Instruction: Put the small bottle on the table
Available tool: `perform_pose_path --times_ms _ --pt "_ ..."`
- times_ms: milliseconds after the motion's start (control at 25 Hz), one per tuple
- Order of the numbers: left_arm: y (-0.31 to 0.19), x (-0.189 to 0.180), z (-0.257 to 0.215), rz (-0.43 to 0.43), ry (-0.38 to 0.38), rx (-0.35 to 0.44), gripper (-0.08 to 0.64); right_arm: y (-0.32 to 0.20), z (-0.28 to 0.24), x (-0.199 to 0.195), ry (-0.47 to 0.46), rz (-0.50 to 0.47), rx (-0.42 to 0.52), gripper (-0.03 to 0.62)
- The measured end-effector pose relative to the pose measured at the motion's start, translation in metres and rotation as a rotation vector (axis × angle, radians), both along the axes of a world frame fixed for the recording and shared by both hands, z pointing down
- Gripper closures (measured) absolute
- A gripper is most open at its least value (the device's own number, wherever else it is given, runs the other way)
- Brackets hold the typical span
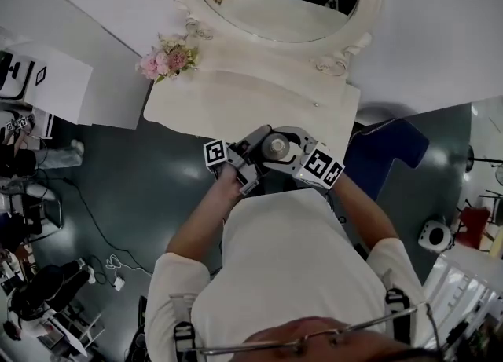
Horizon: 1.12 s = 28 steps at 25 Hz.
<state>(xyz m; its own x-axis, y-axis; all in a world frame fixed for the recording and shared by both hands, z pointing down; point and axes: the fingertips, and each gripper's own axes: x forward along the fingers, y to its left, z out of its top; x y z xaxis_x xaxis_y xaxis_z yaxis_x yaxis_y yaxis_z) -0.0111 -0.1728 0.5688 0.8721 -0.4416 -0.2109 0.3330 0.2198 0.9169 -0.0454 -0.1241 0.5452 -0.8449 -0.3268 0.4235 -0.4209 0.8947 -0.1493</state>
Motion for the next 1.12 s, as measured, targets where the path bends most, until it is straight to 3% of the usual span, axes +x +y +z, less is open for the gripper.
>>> perform_pose_path --times_ms 200,600,840,1120 --pt "-0.019 -0.004 0.009 0.074 -0.009 -0.002 0.305 -0.023 0.01 -0.003 -0.009 0.095 -0.042 0.249" --pt "-0.04 0.002 0.014 0.221 0.003 -0.017 0.305 -0.059 0.021 0.014 0.058 0.273 -0.038 0.249" --pt "-0.054 0.011 0.02 0.245 -0.011 -0.032 0.305 -0.077 0.029 0.03 0.064 0.317 -0.059 0.249" --pt "-0.066 0.024 0.043 0.203 -0.066 -0.019 0.305 -0.092 0.051 0.058 0.071 0.308 -0.084 0.249"
